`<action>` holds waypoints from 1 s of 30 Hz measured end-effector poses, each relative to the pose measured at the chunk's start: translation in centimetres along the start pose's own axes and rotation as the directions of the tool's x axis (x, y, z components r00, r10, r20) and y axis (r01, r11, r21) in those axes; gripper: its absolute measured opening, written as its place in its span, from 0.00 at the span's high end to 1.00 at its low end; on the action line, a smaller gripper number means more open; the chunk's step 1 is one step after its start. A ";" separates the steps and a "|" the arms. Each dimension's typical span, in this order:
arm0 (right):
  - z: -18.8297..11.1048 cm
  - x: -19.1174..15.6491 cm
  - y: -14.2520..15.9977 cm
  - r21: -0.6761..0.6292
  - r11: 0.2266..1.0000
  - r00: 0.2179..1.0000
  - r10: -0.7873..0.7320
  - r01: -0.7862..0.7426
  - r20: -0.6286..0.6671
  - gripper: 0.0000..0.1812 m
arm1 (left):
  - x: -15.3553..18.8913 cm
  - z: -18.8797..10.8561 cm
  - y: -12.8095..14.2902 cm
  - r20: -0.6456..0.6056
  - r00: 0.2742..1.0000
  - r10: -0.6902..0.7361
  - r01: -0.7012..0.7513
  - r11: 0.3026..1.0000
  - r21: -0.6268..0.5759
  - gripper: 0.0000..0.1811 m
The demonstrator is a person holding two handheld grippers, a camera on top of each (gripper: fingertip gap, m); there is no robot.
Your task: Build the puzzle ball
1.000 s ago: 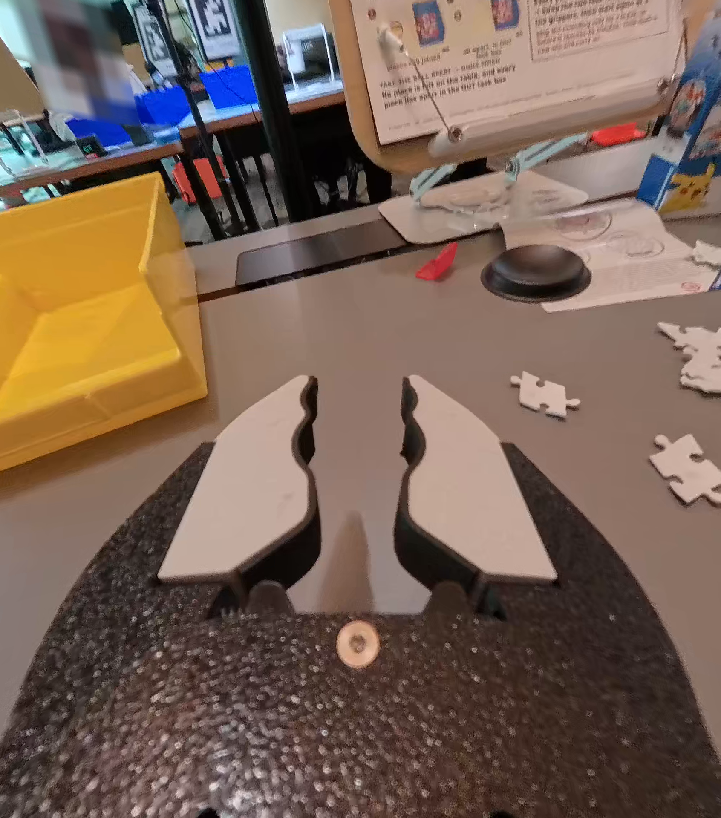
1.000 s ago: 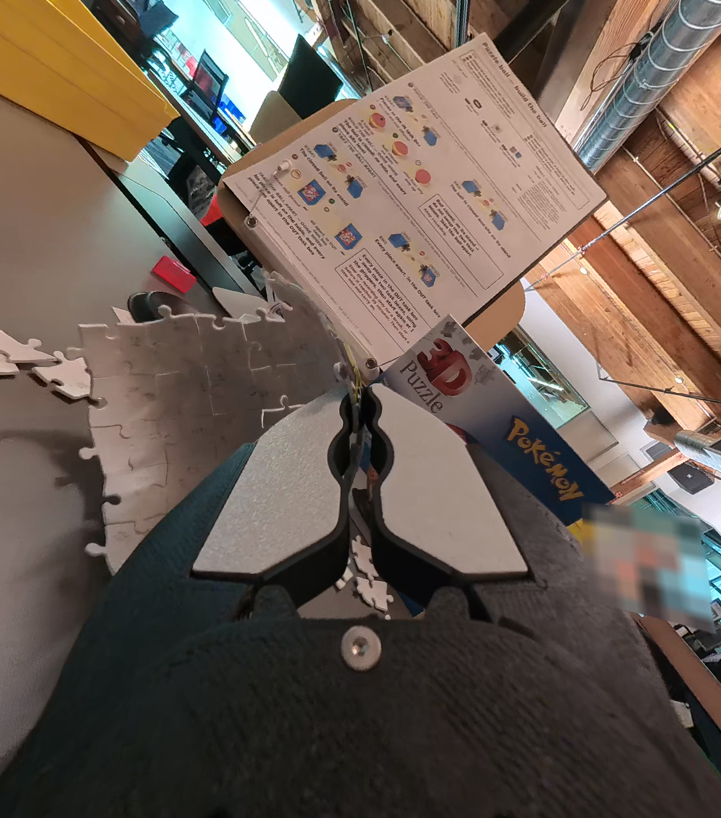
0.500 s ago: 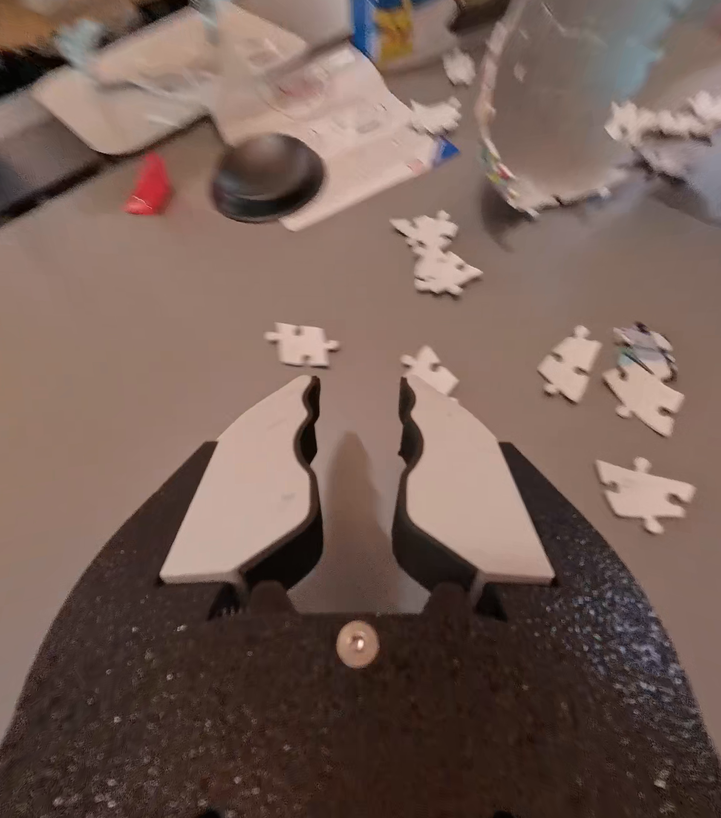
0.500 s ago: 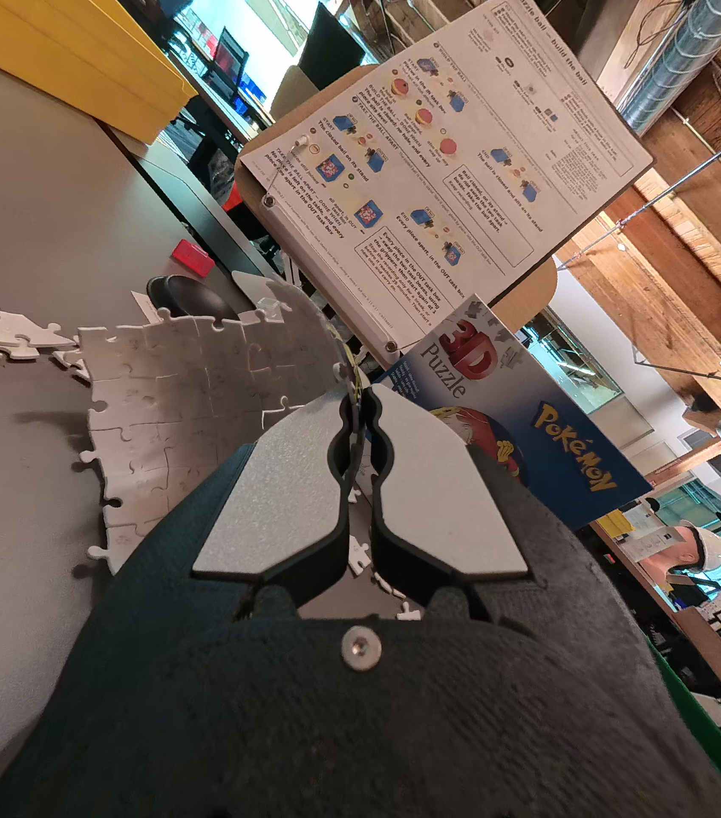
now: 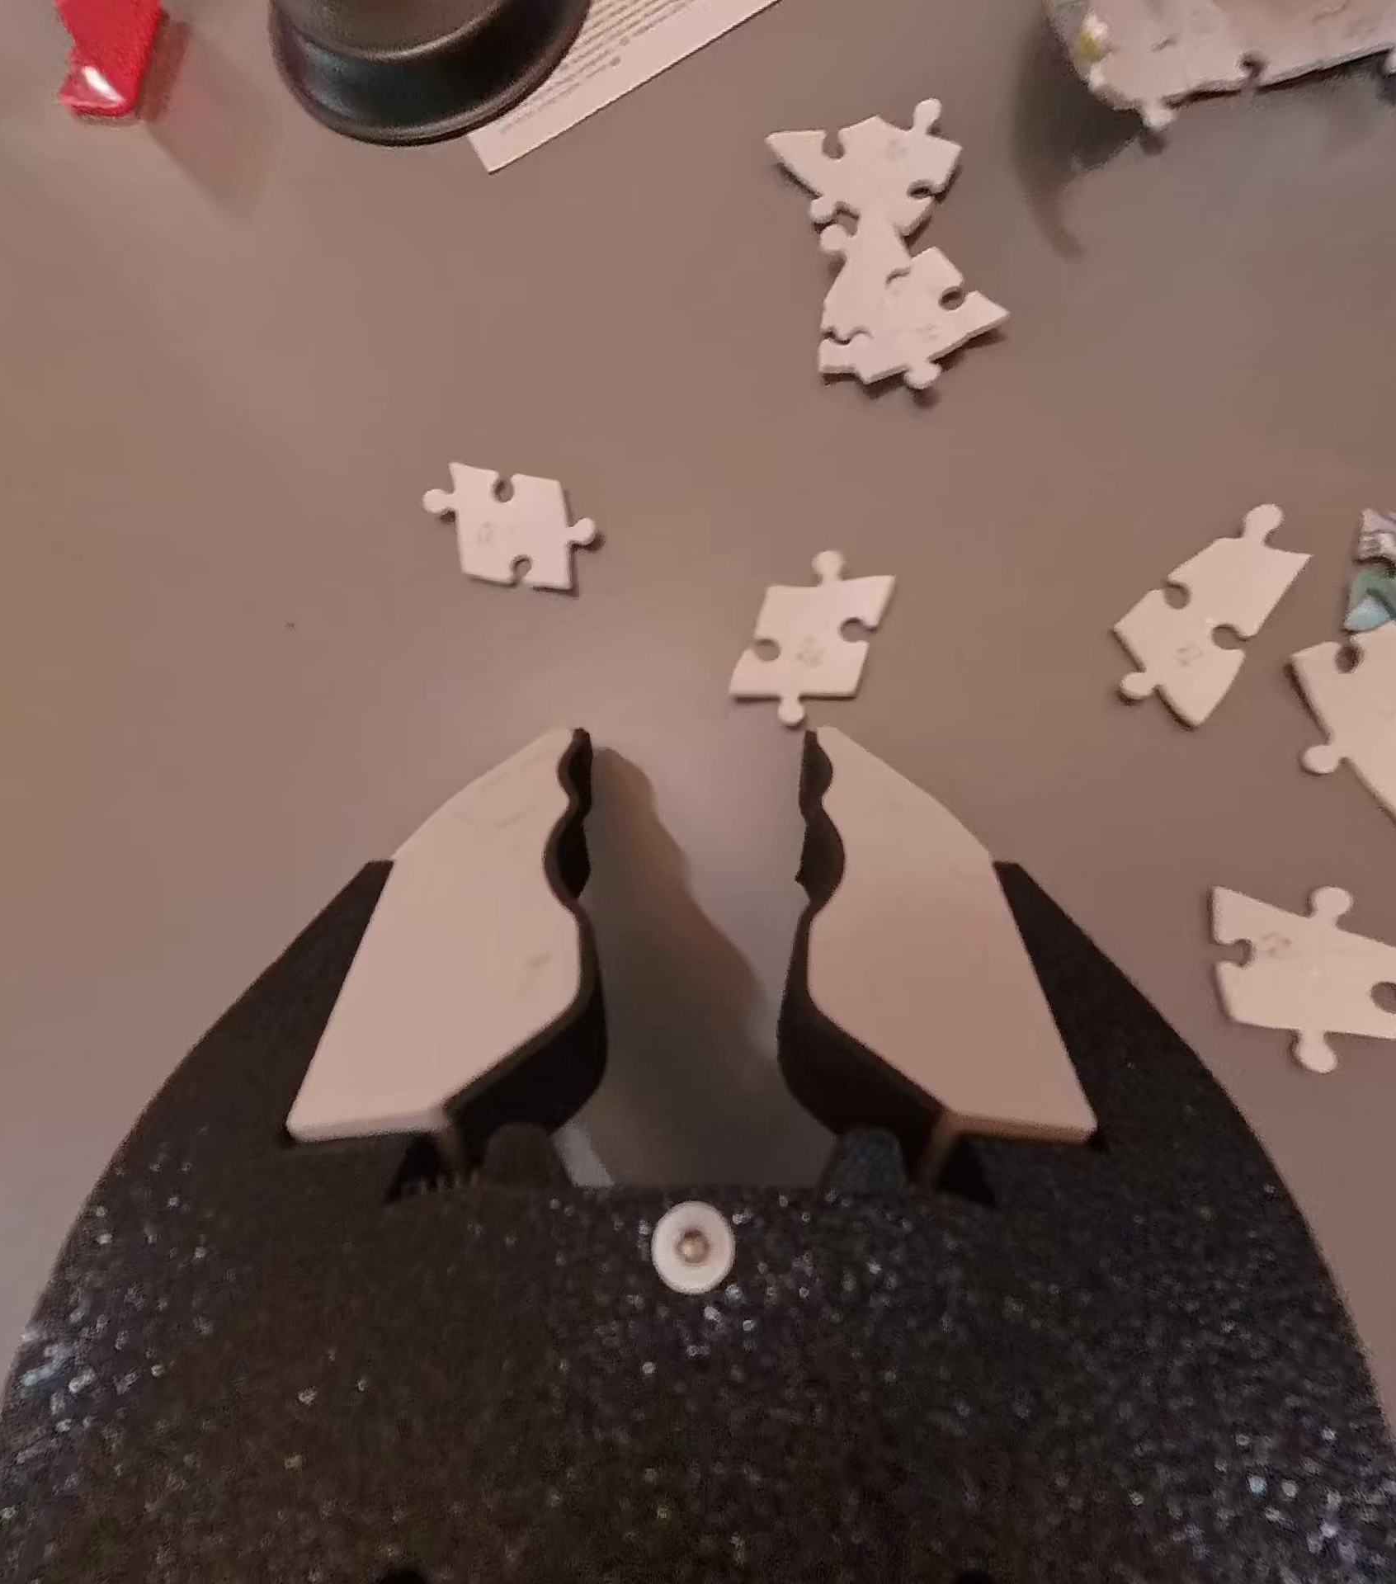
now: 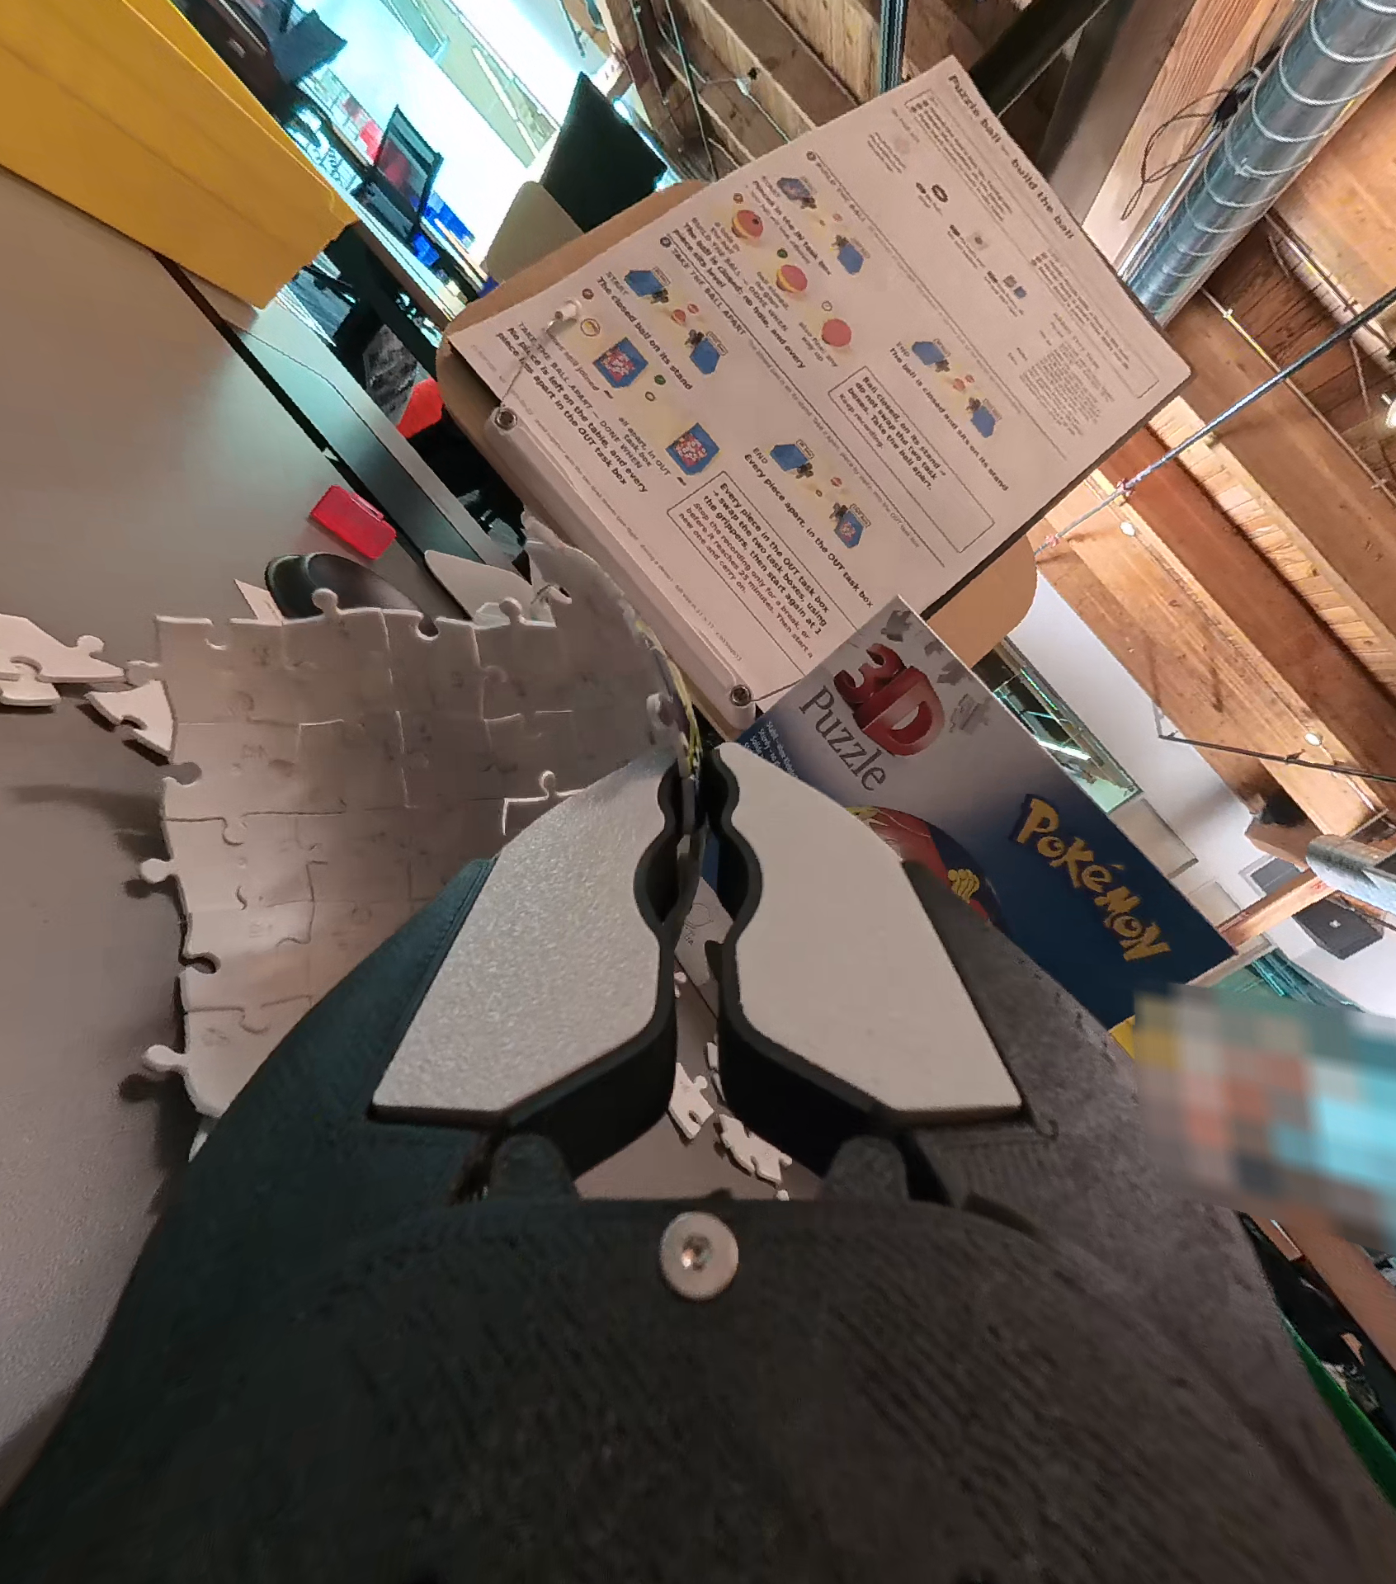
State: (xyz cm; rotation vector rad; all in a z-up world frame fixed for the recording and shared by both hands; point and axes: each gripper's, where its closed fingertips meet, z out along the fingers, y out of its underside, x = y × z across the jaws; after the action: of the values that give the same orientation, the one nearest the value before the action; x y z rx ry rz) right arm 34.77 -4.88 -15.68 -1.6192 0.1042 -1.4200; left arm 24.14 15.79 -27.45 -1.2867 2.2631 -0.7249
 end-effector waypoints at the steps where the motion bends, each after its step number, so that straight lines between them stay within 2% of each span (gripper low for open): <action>1: 0.0 0.0 0.0 -0.003 1.000 1.000 -0.001 0.001 -0.005 0.98 | -0.5 -0.1 0.2 0.018 1.000 -0.003 0.003 1.000 -0.006 0.75; 5: 0.1 -0.2 -0.2 0.003 1.000 1.000 -0.004 0.004 -0.004 0.98 | 0.4 -0.4 0.0 -0.051 0.998 0.026 -0.025 1.000 0.018 0.76; 9: 0.1 -0.4 -0.4 0.013 1.000 1.000 -0.011 0.011 0.004 0.98 | 1.4 0.0 -1.2 -0.103 0.978 0.179 -0.174 0.983 0.057 0.77; 11: 0.2 -0.4 -0.4 0.012 1.000 1.000 -0.012 0.012 0.007 0.98 | 1.1 0.8 -1.2 -0.131 0.969 0.208 -0.206 0.978 0.029 0.84; 14: 0.1 -0.4 -0.4 0.014 1.000 1.000 -0.010 0.010 0.009 0.98 | 2.0 1.1 -1.4 -0.232 0.965 0.124 -0.129 0.992 -0.006 0.85; 24: 0.2 -0.4 -0.4 0.016 1.000 1.000 -0.011 0.011 0.011 0.98 | 2.0 1.5 -1.8 -0.234 0.960 0.153 -0.155 0.988 0.009 0.83; 30: 0.2 -0.5 -0.5 0.018 1.000 1.000 -0.014 0.014 0.011 0.98 | 2.7 0.7 -2.4 -0.218 0.976 -0.003 -0.007 0.999 -0.044 0.76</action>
State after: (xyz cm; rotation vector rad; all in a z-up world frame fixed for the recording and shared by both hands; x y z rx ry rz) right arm 34.56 -4.22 -15.69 -1.6162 0.0732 -1.4186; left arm 24.84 12.21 -26.75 -1.2801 2.4660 -0.8562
